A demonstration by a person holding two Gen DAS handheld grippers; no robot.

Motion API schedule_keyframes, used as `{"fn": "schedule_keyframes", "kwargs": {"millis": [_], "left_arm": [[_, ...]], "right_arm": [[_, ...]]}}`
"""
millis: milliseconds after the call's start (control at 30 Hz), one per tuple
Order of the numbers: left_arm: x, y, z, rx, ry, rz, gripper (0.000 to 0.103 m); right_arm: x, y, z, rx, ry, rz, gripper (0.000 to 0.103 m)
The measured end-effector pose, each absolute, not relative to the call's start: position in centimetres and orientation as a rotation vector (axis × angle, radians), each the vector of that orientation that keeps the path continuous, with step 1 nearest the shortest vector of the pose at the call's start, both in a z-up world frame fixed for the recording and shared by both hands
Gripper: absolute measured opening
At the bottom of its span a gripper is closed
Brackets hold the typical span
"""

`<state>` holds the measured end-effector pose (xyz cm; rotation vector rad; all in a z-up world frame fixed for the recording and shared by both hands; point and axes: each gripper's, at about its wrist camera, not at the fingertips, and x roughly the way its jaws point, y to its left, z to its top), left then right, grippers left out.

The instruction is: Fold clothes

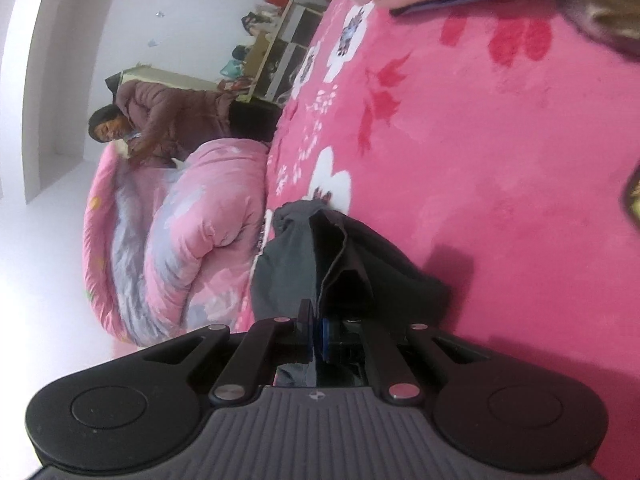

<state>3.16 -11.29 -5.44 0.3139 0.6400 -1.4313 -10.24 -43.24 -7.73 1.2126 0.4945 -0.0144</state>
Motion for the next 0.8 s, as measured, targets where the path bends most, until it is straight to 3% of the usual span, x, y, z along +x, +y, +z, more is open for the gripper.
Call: {"fn": "schedule_keyframes", "kwargs": {"millis": [100, 200, 233, 433, 800], "left_arm": [[3.9, -12.5, -6.2, 0.304, 0.659, -1.411, 0.035], [4.4, -13.1, -6.6, 0.287, 0.673, -1.409, 0.035], [4.6, -13.2, -6.7, 0.285, 0.677, -1.406, 0.035], [4.2, -13.4, -6.9, 0.286, 0.681, -1.369, 0.036], [1.6, -10.8, -5.2, 0.270, 0.617, -1.261, 0.043]], "right_arm": [[-12.3, -42.8, -6.9, 1.145, 0.519, -0.057, 0.014], [-15.1, -42.0, -5.6, 1.057, 0.544, -0.099, 0.041], [-16.3, -41.6, -5.2, 1.012, 0.553, -0.114, 0.044], [-21.3, -39.1, -4.8, 0.907, 0.609, -0.102, 0.047], [-18.3, -36.5, -7.8, 0.979, 0.710, 0.079, 0.047]]}}
